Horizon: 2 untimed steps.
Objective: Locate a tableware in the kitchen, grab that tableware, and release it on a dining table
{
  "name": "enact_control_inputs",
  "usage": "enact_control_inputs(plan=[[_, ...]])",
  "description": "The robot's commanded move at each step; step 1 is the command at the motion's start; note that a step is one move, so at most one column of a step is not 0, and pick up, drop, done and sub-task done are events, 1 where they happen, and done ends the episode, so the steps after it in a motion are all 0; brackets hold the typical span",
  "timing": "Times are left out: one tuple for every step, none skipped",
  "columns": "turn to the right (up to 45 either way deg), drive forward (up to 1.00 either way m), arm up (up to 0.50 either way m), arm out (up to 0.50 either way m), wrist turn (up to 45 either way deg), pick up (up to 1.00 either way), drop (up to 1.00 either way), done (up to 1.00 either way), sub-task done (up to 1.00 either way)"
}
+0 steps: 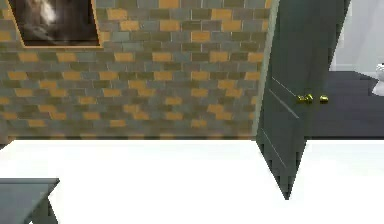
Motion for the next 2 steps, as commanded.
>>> enact_control_inputs(plan=[[-45.0, 0.0, 0.0, 0.0, 0.0, 0.0, 0.0, 0.0, 0.0], [-39.0, 0.0, 0.0, 0.0, 0.0, 0.0, 0.0, 0.0, 0.0]])
